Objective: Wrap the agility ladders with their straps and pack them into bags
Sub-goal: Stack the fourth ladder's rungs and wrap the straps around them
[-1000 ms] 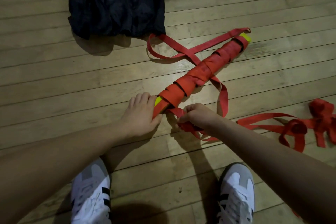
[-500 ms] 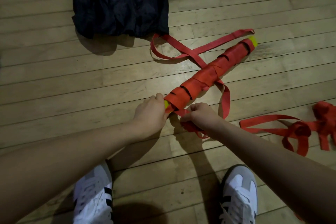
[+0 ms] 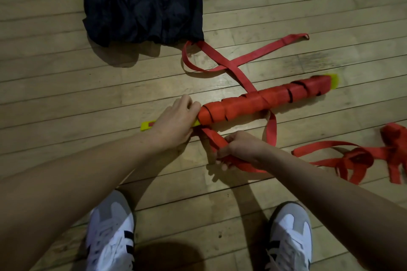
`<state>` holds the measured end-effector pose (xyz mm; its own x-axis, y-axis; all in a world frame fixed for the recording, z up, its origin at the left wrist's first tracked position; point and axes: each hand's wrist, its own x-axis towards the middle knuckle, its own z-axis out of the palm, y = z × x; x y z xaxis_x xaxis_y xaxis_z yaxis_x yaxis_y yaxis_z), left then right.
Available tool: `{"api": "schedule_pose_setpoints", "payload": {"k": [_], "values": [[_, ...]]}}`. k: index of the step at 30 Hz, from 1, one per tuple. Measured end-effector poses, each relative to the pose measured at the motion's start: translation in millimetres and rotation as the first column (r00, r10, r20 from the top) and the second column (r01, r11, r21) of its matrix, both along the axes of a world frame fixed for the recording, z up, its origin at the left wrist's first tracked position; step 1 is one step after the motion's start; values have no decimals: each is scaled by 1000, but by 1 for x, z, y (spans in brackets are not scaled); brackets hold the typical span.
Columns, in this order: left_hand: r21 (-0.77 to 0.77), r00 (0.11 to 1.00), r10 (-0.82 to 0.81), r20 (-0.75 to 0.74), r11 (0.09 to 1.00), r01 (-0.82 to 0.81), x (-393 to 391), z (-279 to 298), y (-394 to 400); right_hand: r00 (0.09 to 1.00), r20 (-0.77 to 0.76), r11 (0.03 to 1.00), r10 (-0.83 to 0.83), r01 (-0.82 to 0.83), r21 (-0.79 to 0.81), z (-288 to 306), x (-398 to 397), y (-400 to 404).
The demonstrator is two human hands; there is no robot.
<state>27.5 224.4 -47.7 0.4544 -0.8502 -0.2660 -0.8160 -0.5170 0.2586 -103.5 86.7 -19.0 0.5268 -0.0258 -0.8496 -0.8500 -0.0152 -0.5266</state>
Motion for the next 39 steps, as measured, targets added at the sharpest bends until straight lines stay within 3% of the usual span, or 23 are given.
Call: {"api": "schedule_pose_setpoints", "payload": {"k": [6, 13, 18, 22, 27, 31, 39], "values": [[55, 994, 17, 105, 998, -23, 8, -10, -1, 991, 92, 996, -93, 93, 7, -1, 3, -2], [120, 1000, -6, -27, 993, 10, -10, -11, 13, 983, 127, 991, -130, 133, -16, -11, -6, 9], [180, 997, 34, 75, 982, -48, -11, 1, 17, 984, 131, 993, -117, 118, -4, -12, -10, 8], [215, 991, 118, 65, 968, -129, -11, 6, 10, 978, 168, 992, -124, 124, 14, -10, -10, 13], [205, 975, 201, 94, 954, -217, -5, 7, -5, 963, 264, 985, -56, 97, -144, -3, 9, 18], [191, 935, 339, 98, 916, -353, 8, 8, -23, 944, 316, 972, -90, 152, -179, 0, 27, 9], [159, 914, 300, 274, 923, -351, 23, 4, -33, 959, 265, 994, -97, 108, -28, 6, 32, 0]]}}
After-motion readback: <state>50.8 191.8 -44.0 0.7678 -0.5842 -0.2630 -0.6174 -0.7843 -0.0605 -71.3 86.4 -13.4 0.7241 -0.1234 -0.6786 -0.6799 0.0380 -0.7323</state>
